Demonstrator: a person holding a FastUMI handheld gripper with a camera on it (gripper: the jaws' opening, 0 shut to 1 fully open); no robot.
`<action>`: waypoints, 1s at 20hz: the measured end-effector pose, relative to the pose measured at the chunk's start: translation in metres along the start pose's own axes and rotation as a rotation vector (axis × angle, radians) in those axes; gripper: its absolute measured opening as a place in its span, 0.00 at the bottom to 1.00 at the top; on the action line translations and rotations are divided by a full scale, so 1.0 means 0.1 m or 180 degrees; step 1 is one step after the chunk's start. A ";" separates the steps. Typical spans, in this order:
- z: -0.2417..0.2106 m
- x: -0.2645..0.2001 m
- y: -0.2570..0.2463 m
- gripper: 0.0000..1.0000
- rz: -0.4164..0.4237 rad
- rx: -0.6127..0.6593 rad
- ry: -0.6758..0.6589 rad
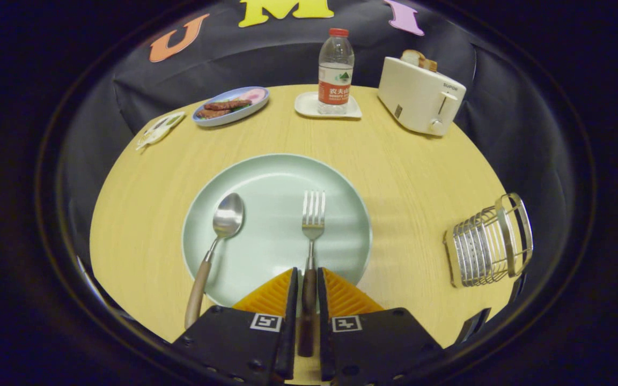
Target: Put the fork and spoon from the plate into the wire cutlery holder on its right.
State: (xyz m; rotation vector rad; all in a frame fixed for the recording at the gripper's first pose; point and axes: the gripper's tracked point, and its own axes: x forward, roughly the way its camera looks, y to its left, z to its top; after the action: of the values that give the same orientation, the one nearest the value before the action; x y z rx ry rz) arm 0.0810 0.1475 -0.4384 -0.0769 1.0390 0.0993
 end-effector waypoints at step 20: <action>0.12 -1.07 -1.47 0.03 0.0325 -0.0304 -0.0248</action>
State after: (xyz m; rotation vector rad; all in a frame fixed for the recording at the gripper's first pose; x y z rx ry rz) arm 0.0546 -0.0023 -0.3375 -0.1059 0.9601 0.2430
